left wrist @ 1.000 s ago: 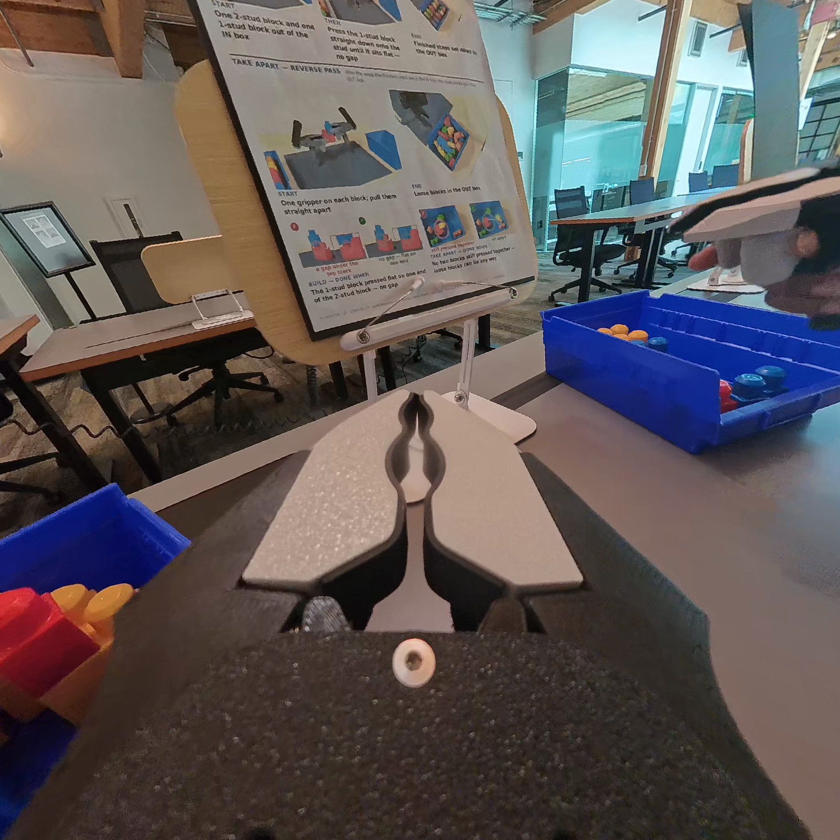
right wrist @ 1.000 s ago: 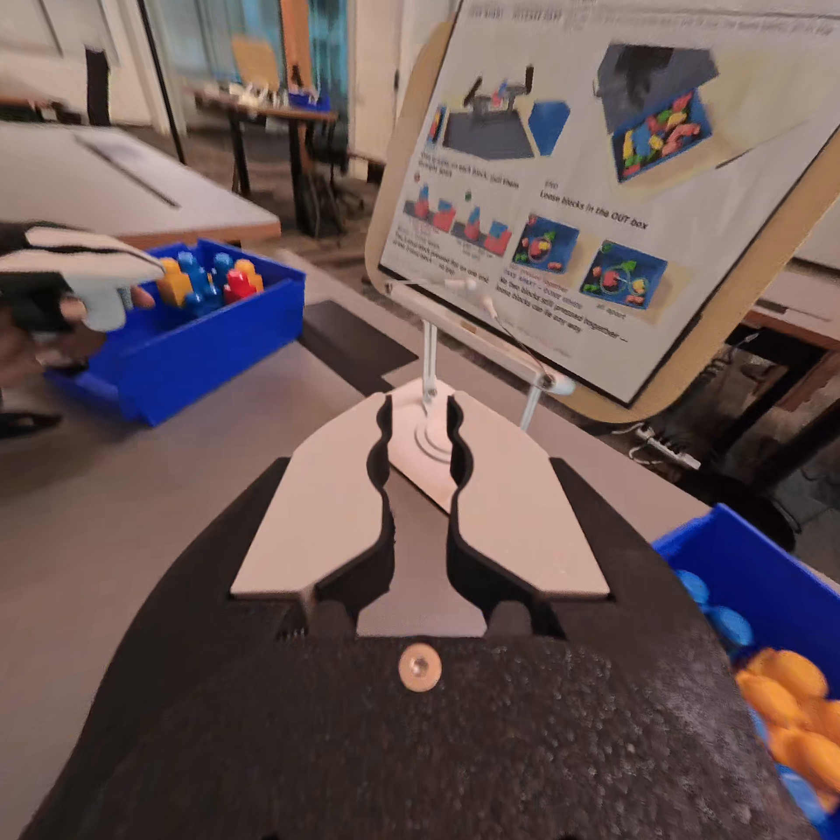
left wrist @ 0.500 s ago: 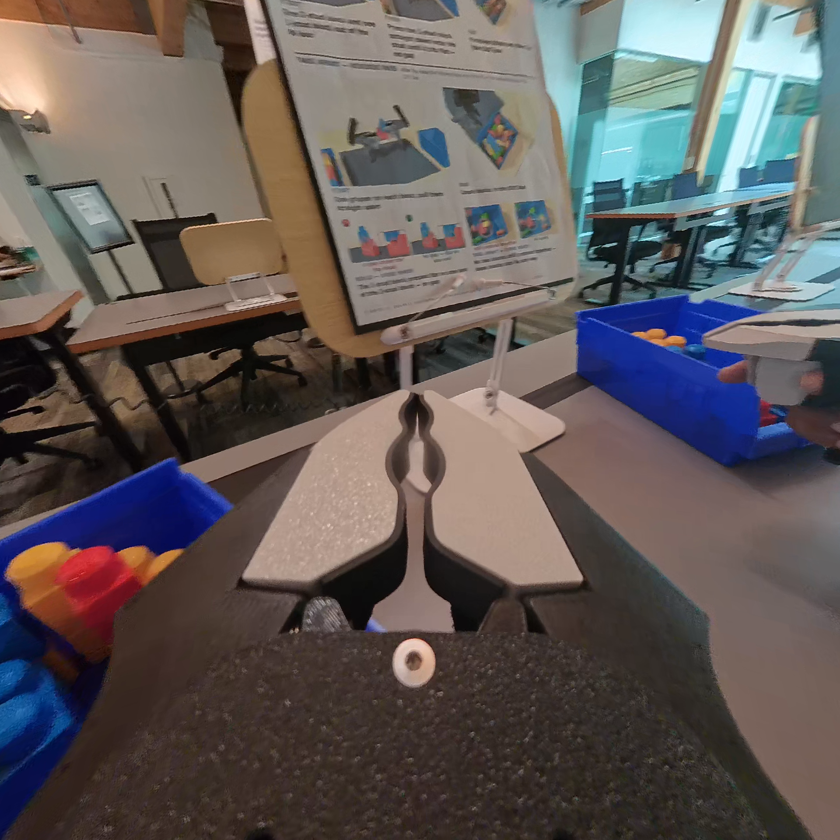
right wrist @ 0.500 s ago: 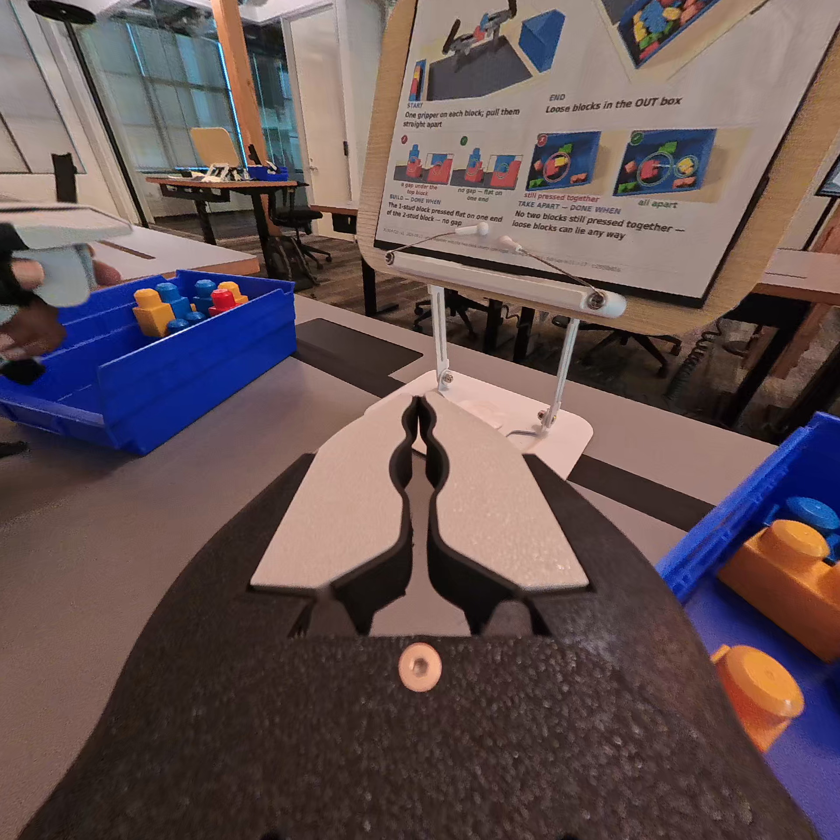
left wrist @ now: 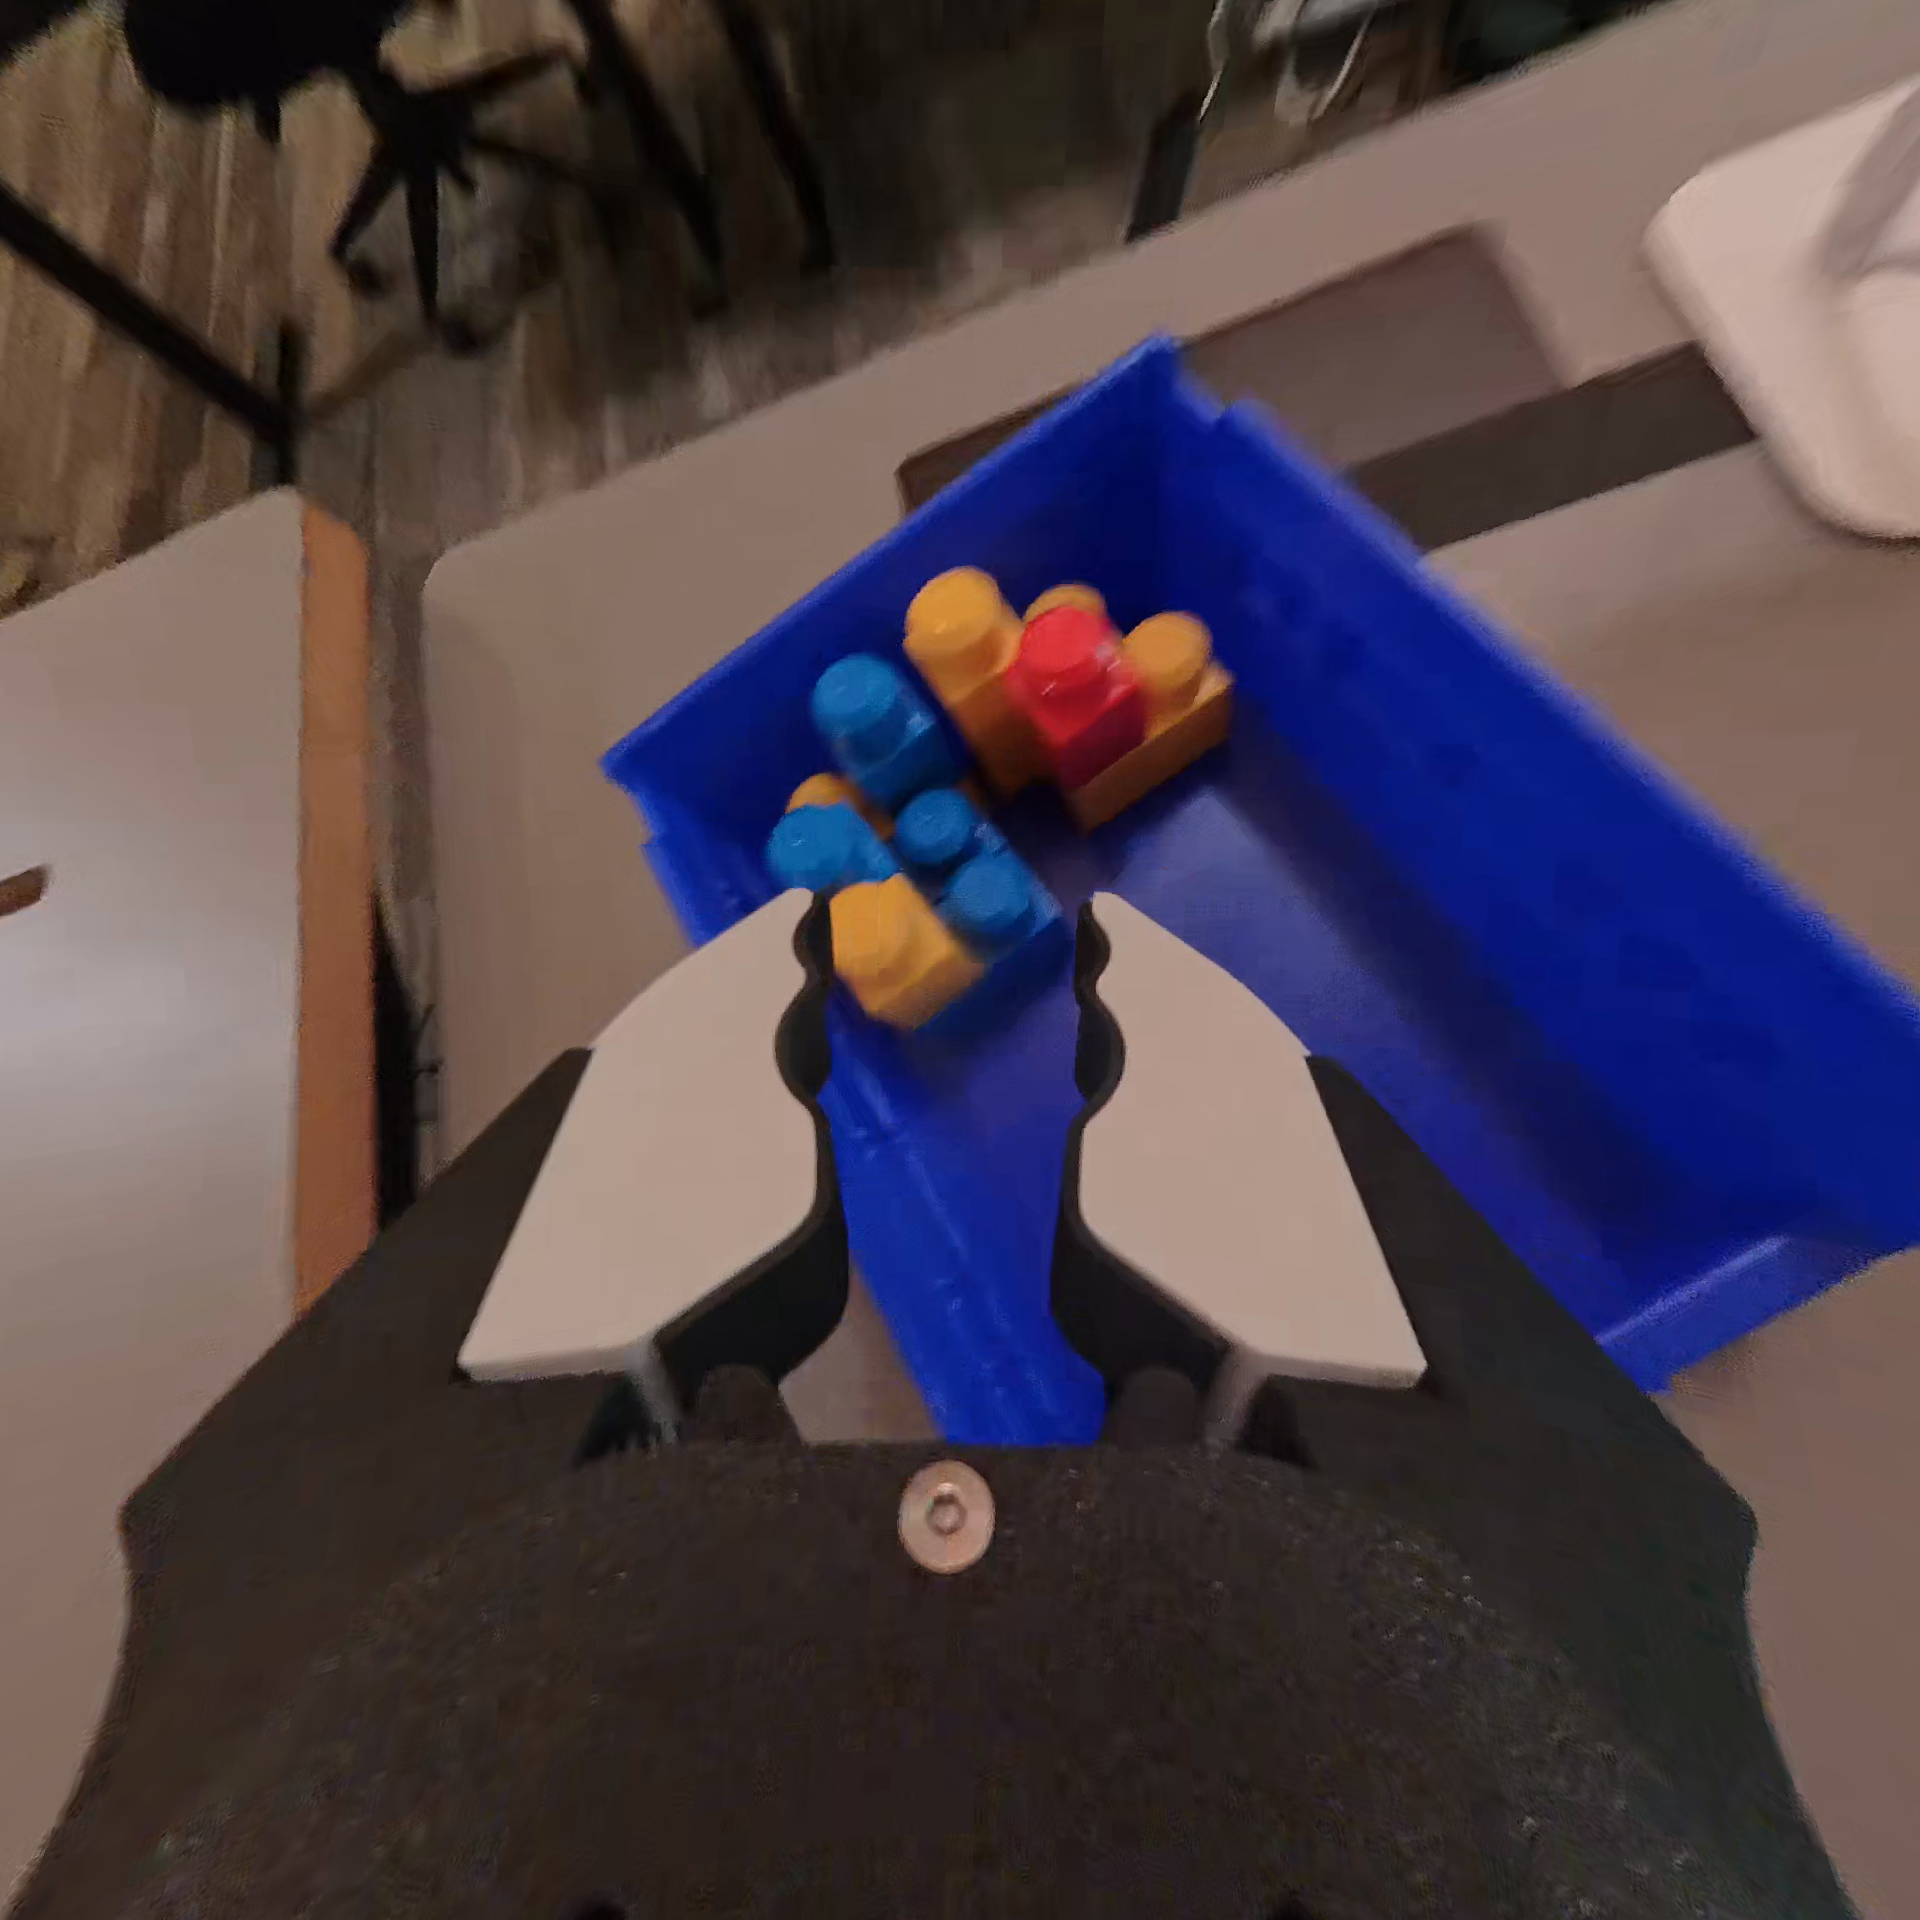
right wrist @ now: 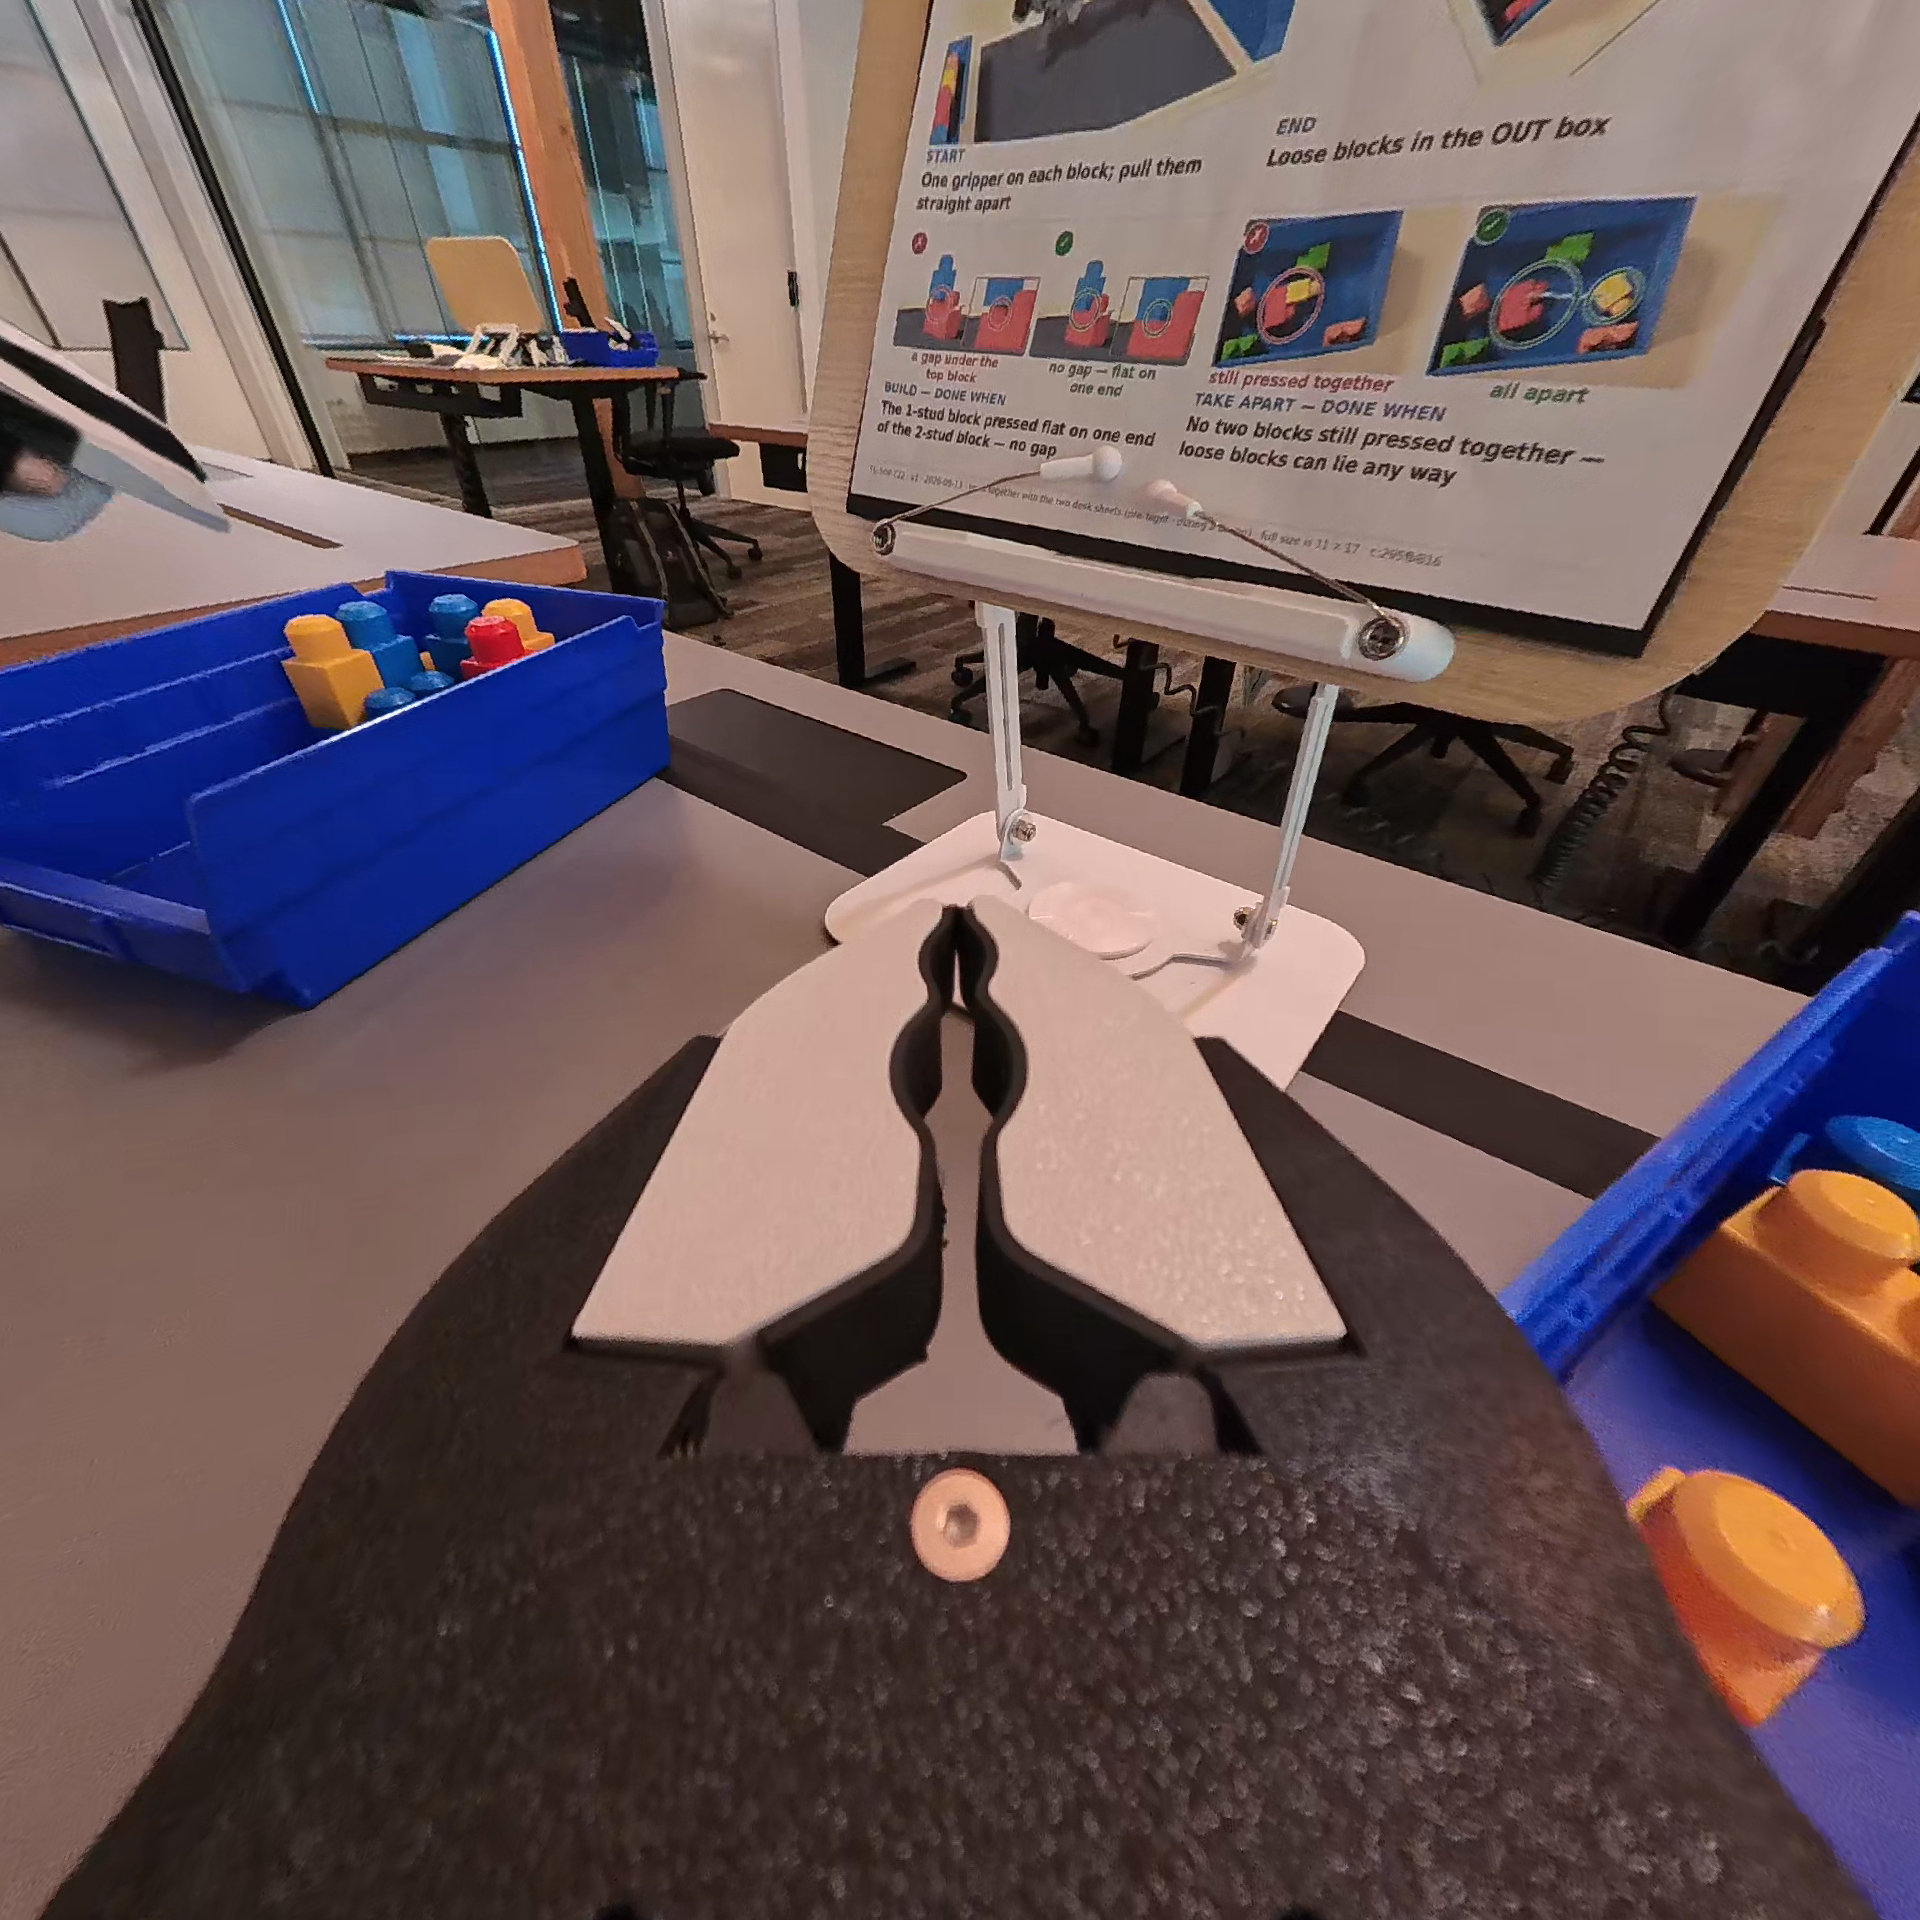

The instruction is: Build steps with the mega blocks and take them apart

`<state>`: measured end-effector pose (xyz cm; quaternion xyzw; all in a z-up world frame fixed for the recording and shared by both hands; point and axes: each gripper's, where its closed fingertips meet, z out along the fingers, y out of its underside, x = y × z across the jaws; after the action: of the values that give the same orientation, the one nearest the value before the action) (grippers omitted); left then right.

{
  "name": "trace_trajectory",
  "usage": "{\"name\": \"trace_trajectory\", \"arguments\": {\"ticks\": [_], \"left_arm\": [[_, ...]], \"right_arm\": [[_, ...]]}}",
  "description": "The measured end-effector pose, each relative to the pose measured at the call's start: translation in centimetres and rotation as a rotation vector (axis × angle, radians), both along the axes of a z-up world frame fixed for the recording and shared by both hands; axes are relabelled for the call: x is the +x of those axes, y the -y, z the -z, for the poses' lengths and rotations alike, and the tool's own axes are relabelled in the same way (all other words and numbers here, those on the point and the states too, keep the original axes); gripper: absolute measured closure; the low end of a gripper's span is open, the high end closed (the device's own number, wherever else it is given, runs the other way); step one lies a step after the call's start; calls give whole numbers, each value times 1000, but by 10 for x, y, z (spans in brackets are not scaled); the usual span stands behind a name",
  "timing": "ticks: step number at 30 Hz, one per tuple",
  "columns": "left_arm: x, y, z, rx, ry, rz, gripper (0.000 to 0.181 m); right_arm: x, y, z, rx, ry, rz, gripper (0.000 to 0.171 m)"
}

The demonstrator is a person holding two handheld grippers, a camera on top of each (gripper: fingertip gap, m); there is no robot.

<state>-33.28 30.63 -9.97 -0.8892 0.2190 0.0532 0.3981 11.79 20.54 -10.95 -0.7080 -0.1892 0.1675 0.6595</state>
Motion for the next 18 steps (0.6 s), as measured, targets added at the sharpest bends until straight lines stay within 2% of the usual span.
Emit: {"name": "trace_trajectory", "arguments": {"ticks": [6,9,15,18], "left_arm": [[-34,-19,40,-235,-75,-133,135],[-34,-22,59,-329,-41,-168,136],[-42,-35,75,-360,-69,-242,139],[-35,-37,78,-378,-93,-224,141]], "right_arm": [[5,2,-4,6,-15,5,171],[8,2,-5,4,-30,5,171],[6,2,-3,-6,-36,-12,171],[5,2,-2,-10,-36,-18,171]]}}
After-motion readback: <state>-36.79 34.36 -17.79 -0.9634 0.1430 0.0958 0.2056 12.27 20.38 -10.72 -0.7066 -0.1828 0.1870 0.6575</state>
